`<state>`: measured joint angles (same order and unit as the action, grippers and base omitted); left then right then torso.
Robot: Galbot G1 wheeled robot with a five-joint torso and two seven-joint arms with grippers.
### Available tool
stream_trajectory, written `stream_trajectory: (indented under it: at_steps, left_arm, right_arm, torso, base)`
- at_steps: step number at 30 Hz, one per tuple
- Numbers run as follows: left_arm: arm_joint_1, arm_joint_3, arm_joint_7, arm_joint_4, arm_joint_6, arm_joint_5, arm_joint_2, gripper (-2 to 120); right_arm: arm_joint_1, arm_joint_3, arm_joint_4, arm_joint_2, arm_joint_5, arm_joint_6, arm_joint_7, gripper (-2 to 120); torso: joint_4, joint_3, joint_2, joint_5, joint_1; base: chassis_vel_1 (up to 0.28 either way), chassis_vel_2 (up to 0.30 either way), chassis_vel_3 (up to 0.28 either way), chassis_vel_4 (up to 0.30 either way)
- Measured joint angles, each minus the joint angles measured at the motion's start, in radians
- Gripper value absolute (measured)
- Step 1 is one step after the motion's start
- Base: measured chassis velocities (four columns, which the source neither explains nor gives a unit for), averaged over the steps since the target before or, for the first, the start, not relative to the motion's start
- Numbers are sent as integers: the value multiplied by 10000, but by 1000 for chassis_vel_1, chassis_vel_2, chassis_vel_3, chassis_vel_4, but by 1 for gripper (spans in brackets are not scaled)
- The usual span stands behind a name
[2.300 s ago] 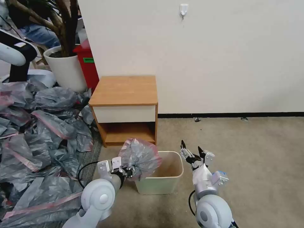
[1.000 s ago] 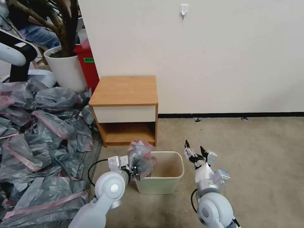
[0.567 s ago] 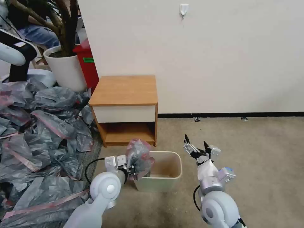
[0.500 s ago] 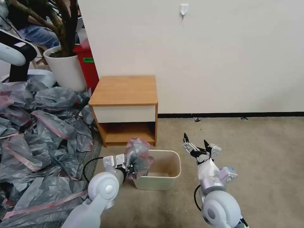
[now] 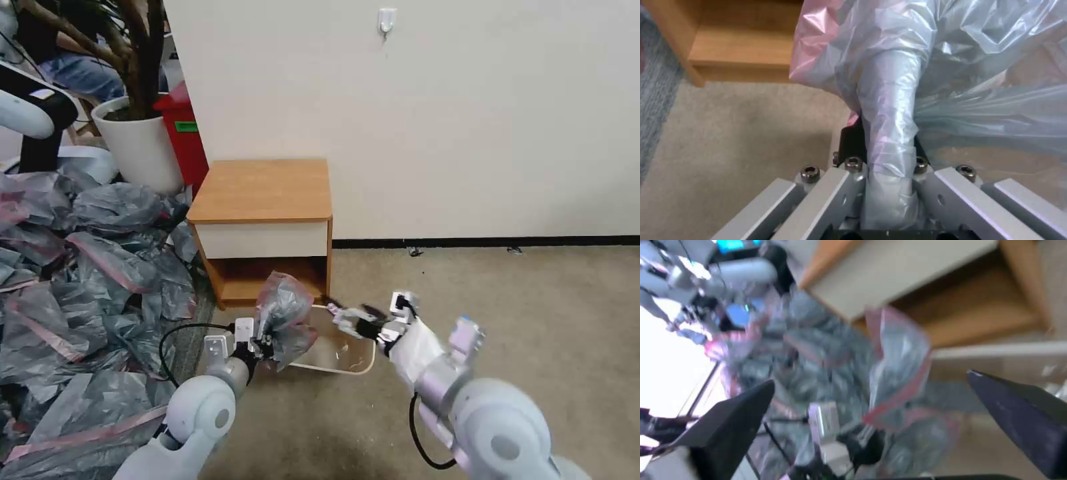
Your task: Pick up the garbage bag from the table and place it over the trash can.
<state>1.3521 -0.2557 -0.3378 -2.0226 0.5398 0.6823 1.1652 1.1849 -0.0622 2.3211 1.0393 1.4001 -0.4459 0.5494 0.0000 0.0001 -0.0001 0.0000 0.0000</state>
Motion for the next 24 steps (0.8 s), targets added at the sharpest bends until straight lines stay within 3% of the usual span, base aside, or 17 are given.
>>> stream_trajectory:
  at_steps: [3,9,24]
  left_arm:
    - [176,48,408,-12,-331,-661,102,3]
    - [218,137,545,-53,-526,-961,255,3]
    - [126,278,708,-95,-743,-1105,244,3]
  right_arm:
    - [-792,589,-572,308,645,-38,569,98]
    - [-1599,1238,-1329,590,699,-190,1144,96]
    - [-2382,1661,-2447,585,542,-586,1760,88]
  torso:
    - [1,0,0,0,0]
    - [1,0,0,0,-1]
    - [0,0,0,0,0]
  base:
    - [0,0,0,0]
    - [0,0,0,0]
    - [0,0,0,0]
